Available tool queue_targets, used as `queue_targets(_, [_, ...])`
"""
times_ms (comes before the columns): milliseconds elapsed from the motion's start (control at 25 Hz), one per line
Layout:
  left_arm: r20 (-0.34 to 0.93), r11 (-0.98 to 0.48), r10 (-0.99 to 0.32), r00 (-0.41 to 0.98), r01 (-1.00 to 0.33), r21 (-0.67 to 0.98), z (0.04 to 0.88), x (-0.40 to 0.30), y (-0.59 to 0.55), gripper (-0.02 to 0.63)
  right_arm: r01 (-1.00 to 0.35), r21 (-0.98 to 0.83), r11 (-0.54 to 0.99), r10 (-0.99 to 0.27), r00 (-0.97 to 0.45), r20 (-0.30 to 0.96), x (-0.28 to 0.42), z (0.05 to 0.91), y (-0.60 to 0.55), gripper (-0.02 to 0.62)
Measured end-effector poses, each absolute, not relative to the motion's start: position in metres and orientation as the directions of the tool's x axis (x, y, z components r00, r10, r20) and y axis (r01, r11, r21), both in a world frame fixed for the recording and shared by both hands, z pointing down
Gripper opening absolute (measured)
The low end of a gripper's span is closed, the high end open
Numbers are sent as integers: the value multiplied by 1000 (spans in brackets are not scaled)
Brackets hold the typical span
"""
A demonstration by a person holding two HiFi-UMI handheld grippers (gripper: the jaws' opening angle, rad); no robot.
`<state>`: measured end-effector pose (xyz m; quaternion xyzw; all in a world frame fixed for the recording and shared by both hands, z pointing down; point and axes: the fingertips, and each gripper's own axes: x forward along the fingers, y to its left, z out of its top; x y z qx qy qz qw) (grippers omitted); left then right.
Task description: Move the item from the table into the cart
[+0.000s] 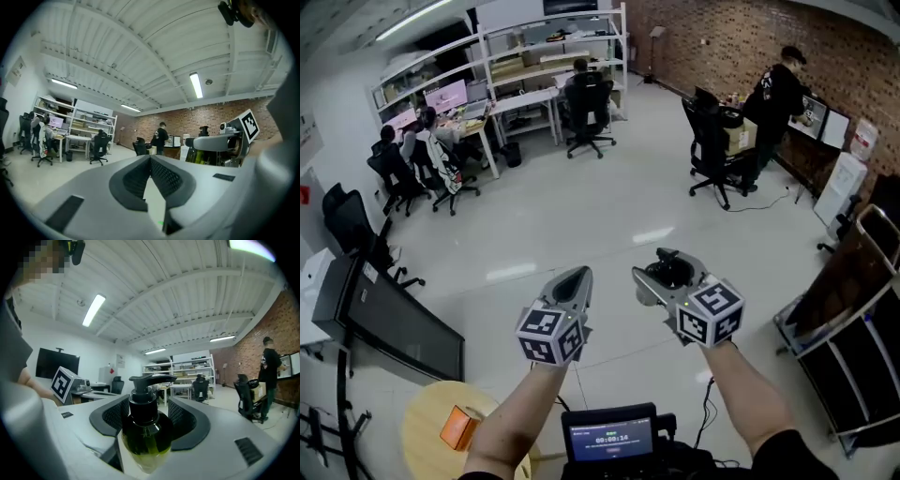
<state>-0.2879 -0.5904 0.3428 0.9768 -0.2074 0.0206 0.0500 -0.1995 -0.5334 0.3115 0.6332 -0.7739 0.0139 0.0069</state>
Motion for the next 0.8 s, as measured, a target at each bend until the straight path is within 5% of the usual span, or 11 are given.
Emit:
queue_targets(440, [1, -995, 76, 997, 76, 64, 341, -67, -474, 6, -962, -47, -269, -963, 269, 7, -4, 326, -382, 252])
queue_targets(800, [13, -903, 429, 903, 428, 33, 328, 203, -198, 6, -822, -23, -569, -822, 569, -22, 226, 312, -84, 252])
